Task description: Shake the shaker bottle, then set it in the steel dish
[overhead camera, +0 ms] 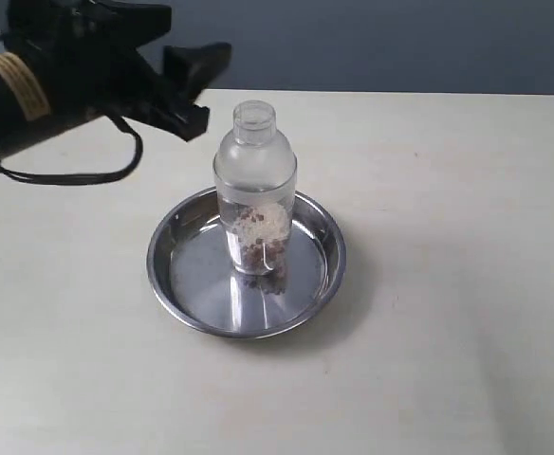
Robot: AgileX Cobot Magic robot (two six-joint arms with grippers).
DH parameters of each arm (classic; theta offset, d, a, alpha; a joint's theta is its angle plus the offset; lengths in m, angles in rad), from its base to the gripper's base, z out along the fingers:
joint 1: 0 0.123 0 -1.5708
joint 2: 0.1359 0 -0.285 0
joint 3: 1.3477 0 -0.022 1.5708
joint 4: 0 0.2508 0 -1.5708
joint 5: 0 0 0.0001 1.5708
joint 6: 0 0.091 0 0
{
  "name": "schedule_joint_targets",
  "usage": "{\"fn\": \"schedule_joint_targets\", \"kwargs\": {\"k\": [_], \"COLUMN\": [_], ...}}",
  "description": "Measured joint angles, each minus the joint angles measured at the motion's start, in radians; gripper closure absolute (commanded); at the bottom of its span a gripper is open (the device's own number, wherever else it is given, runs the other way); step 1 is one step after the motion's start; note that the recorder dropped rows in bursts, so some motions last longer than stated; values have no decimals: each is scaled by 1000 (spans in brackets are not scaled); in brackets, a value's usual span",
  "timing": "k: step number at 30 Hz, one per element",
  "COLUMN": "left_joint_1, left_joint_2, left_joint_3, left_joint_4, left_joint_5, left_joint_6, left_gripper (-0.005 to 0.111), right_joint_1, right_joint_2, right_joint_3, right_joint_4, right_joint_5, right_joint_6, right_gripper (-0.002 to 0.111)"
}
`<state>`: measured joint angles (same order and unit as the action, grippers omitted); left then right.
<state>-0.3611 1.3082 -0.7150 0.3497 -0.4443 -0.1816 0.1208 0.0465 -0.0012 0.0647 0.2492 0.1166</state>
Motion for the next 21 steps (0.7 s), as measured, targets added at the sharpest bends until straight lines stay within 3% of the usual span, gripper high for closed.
{"fn": "schedule_joint_targets", "kwargs": {"k": [1, 8, 21], "left_joint_1": [0, 0, 0], "left_joint_2": [-57, -419, -1137], "left_joint_3": [0, 4, 278], "left_joint_4": [-5, -16, -98], "left_joint_5": [78, 575, 877], "left_joint_6": [0, 0, -26], "left_gripper": [106, 106, 106], "right_joint_1": [0, 0, 0], "right_joint_2": [0, 0, 0], "right_joint_3": [0, 0, 0], "right_joint_4": [0, 0, 0], "right_joint_5": [0, 0, 0], "right_joint_6": [0, 0, 0], "right_gripper": [109, 109, 109]}}
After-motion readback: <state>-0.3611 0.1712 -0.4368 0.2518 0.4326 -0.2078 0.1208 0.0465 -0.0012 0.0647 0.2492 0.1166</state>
